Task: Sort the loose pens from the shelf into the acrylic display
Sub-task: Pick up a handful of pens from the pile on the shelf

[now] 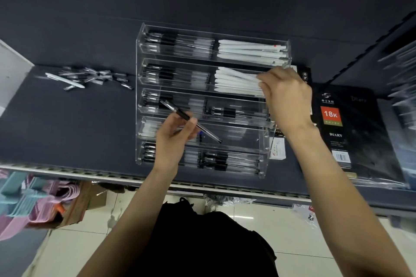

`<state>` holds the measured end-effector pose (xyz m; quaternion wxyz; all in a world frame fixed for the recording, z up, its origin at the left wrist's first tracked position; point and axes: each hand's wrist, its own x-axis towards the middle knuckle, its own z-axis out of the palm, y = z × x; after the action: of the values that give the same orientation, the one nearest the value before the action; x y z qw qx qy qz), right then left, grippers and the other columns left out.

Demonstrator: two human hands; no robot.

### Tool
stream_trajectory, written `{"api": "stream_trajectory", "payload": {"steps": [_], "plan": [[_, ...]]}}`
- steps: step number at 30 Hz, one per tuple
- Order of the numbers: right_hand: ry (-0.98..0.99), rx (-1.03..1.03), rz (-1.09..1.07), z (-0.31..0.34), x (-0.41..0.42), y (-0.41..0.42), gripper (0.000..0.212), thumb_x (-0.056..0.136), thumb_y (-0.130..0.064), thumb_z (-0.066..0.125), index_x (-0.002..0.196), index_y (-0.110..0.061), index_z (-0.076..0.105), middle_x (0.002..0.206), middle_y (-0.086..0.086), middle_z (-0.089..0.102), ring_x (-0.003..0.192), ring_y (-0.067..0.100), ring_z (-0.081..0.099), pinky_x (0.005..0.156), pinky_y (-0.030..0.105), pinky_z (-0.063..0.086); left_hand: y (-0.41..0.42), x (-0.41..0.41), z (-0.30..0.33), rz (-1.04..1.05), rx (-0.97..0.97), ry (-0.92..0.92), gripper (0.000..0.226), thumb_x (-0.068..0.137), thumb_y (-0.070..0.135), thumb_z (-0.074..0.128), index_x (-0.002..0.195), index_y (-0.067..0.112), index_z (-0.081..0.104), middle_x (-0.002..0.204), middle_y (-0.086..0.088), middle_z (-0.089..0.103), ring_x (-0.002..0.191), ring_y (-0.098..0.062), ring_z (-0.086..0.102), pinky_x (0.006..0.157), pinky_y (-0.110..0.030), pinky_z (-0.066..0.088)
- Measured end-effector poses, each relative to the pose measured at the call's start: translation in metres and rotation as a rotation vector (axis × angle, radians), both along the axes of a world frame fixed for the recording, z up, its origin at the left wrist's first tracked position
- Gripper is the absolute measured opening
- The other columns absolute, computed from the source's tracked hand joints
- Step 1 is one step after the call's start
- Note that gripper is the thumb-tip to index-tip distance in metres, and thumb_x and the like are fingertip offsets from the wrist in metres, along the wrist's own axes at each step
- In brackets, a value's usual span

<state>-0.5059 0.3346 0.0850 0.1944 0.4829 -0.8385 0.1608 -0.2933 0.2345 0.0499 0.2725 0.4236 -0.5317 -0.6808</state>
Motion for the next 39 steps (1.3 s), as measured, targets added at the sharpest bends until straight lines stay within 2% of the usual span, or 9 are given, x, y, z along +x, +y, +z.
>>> {"api": "stream_trajectory", "payload": {"steps": [5, 9, 16, 23, 26, 29, 31, 34, 39], "plan": [[0.013, 0.133, -0.063, -0.005, -0.009, -0.012, 0.014, 0.07, 0.001, 0.074, 0.078, -0.01, 0.072, 0.08, 0.006, 0.065, 0.074, 0.028, 0.061, 0.046, 0.026, 0.047, 0.005, 0.004, 0.001, -0.026, -0.001, 0.01, 0.007, 0.088, 0.013, 0.064, 0.093, 0.017, 0.064, 0.082, 0.002, 0.067, 0.073, -0.007, 0.067, 0.071, -0.02, 0.055], [0.073, 0.186, -0.031, -0.002, -0.005, -0.019, 0.03, 0.055, 0.006, 0.083, 0.073, -0.016, 0.075, 0.072, 0.001, 0.063, 0.065, 0.023, 0.059, 0.041, 0.018, 0.035, 0.006, 0.009, 0.0, -0.038, 0.015, 0.025, 0.009, 0.089, 0.012, 0.063, 0.097, 0.016, 0.065, 0.094, -0.014, 0.068, 0.078, -0.012, 0.068, 0.073, -0.021, 0.055], [0.05, 0.243, -0.071, 0.005, -0.001, -0.017, 0.035, 0.066, 0.01, 0.073, 0.09, -0.015, 0.075, 0.075, 0.006, 0.066, 0.069, 0.03, 0.061, 0.047, 0.023, 0.035, 0.008, 0.016, 0.003, -0.027, 0.031, 0.054, 0.011, 0.089, 0.01, 0.063, 0.096, 0.018, 0.066, 0.087, -0.002, 0.068, 0.077, -0.011, 0.067, 0.073, -0.022, 0.056], [-0.023, 0.251, -0.122, 0.006, -0.002, -0.02, 0.028, 0.085, 0.004, 0.057, 0.106, -0.012, 0.068, 0.1, 0.01, 0.066, 0.094, 0.033, 0.058, 0.06, 0.031, 0.034, 0.01, 0.022, 0.004, -0.033, 0.055, 0.083, 0.011, 0.089, 0.01, 0.063, 0.098, 0.016, 0.065, 0.085, 0.002, 0.068, 0.079, -0.012, 0.068, 0.073, -0.02, 0.054], [-0.012, 0.269, -0.137, 0.007, -0.002, -0.021, 0.032, 0.081, 0.007, 0.06, 0.104, -0.013, 0.07, 0.098, 0.009, 0.066, 0.093, 0.033, 0.059, 0.061, 0.032, 0.04, 0.01, 0.024, 0.004, -0.045, 0.068, 0.089, 0.012, 0.089, 0.009, 0.063, 0.101, 0.012, 0.065, 0.083, 0.005, 0.069, 0.079, -0.011, 0.068, 0.075, -0.021, 0.055], [-0.007, 0.08, -0.068, 0.018, 0.02, -0.015, 0.024, 0.082, 0.002, 0.06, 0.101, -0.01, 0.071, 0.093, 0.011, 0.067, 0.086, 0.033, 0.062, 0.063, 0.037, 0.052, 0.011, 0.024, 0.005, -0.053, 0.079, 0.097, 0.016, 0.089, 0.007, 0.062, 0.105, 0.007, 0.064, 0.081, 0.006, 0.068, 0.079, -0.01, 0.068, 0.078, -0.024, 0.057], [-0.144, -0.031, 0.052, 0.023, 0.052, -0.006, 0.018, 0.09, -0.011, 0.059, 0.104, -0.012, 0.07, 0.096, 0.008, 0.069, 0.085, 0.027, 0.063, 0.07, 0.037, 0.054, 0.012, 0.024, 0.005, -0.049, 0.074, 0.096, 0.016, 0.089, 0.007, 0.062, 0.105, 0.009, 0.063, 0.08, 0.007, 0.068, 0.08, -0.011, 0.068, 0.078, -0.025, 0.057], [-0.366, 0.049, 0.228, 0.011, 0.105, 0.009, 0.021, 0.087, -0.027, 0.066, 0.105, -0.017, 0.069, 0.098, 0.003, 0.07, 0.091, 0.021, 0.062, 0.082, 0.035, 0.05, 0.013, 0.028, 0.004, -0.039, 0.064, 0.097, 0.011, 0.089, 0.007, 0.063, 0.099, 0.01, 0.062, 0.081, 0.002, 0.067, 0.079, -0.013, 0.068, 0.076, -0.024, 0.057], [-0.577, 0.067, 0.244, -0.029, 0.136, 0.027, 0.015, 0.081, -0.018, 0.073, 0.096, -0.018, 0.07, 0.089, -0.003, 0.069, 0.082, 0.015, 0.062, 0.072, 0.033, 0.054, 0.025, 0.04, -0.004, -0.089, 0.032, 0.03, 0.01, 0.087, 0.008, 0.066, 0.092, 0.015, 0.061, 0.083, 0.0, 0.069, 0.081, -0.015, 0.068, 0.07, -0.02, 0.054]]}}
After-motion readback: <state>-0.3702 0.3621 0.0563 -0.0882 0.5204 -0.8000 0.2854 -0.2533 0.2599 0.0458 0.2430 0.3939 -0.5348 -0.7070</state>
